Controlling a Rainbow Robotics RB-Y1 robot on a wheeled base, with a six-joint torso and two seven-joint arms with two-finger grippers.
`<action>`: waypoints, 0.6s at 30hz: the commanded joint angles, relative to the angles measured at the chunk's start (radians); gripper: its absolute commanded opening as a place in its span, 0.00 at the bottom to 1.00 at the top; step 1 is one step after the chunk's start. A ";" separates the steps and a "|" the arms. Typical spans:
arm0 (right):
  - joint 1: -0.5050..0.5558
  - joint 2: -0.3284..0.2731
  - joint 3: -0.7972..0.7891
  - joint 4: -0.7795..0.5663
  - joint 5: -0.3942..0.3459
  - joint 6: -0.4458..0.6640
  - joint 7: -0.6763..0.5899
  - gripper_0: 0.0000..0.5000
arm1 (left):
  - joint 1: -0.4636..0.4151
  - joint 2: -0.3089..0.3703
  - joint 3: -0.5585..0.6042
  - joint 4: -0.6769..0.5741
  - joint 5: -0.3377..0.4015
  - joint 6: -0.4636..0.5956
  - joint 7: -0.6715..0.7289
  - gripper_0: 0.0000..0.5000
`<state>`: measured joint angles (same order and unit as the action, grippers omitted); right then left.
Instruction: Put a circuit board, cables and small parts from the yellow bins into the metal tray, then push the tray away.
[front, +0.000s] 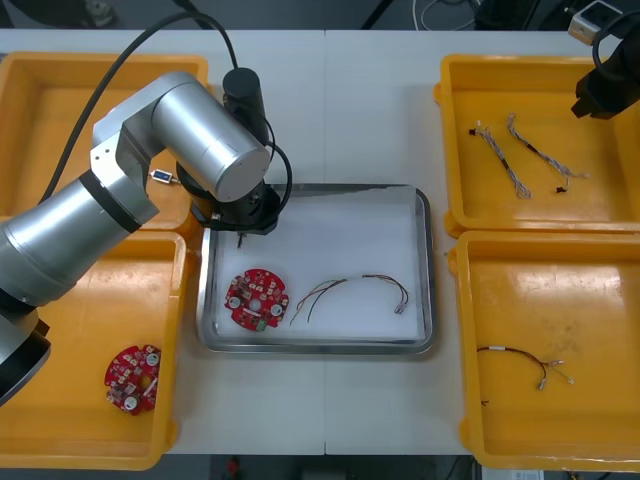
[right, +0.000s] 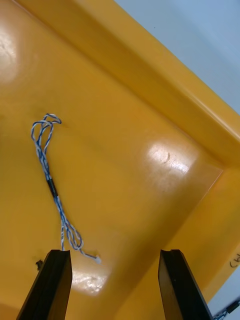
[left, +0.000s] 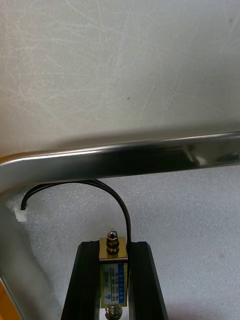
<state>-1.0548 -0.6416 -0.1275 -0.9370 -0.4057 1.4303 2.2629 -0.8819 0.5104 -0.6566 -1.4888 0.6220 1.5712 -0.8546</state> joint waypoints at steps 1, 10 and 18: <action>-0.059 -0.004 0.017 0.069 -0.005 -0.083 0.024 1.00 | 0.004 -0.021 -0.015 -0.007 -0.019 -0.011 0.034 0.20; -0.059 0.046 -0.058 0.185 -0.033 -0.166 0.012 1.00 | 0.003 -0.021 -0.014 -0.015 -0.025 -0.011 0.045 1.00; -0.057 0.063 -0.076 0.253 -0.081 -0.179 0.018 1.00 | 0.004 -0.016 -0.005 -0.053 -0.027 0.006 0.063 1.00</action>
<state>-1.0610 -0.5884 -0.1919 -0.6820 -0.4802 1.2621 2.2628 -0.8819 0.5086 -0.6584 -1.4909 0.6059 1.5703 -0.8545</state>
